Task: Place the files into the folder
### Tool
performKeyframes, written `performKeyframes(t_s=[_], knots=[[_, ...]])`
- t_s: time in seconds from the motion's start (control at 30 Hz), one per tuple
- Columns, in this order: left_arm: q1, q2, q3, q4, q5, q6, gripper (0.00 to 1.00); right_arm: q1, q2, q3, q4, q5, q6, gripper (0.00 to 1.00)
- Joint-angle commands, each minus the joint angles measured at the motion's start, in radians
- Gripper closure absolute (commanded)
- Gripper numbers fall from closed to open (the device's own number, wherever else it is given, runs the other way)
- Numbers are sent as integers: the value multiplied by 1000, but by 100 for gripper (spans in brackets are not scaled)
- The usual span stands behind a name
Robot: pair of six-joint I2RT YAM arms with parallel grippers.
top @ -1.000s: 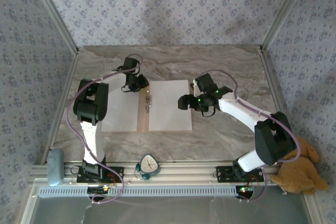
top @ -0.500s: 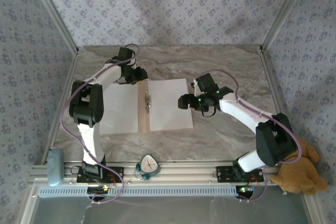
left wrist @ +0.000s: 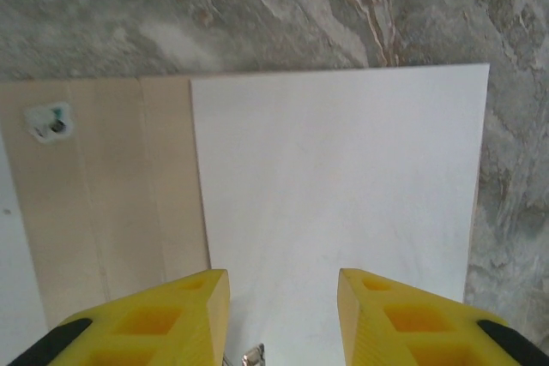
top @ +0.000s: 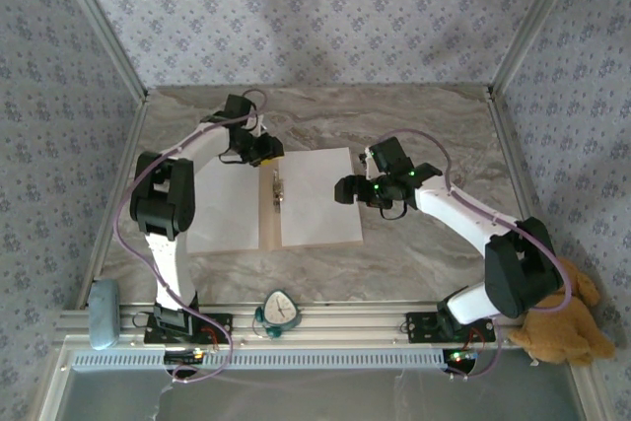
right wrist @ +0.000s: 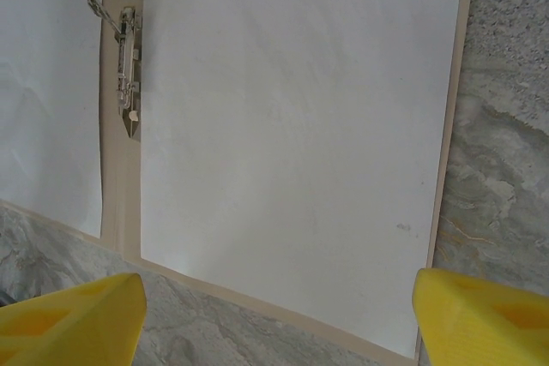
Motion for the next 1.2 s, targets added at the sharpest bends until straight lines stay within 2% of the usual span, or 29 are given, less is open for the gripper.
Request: performKeyframes(t_s=[0.0, 0.3, 0.63, 1.17], knots=[[-13, -69, -29, -1, 61, 17, 61, 0, -31, 2, -26, -5, 16, 17], [-19, -150, -129, 62, 151, -10, 61, -1, -46, -1, -42, -5, 18, 17], [-16, -162, -109, 9, 48, 7, 58, 38, 22, -5, 15, -3, 59, 17], [11, -112, -59, -11, 36, -7, 55, 154, 179, -14, 99, 49, 128, 19]])
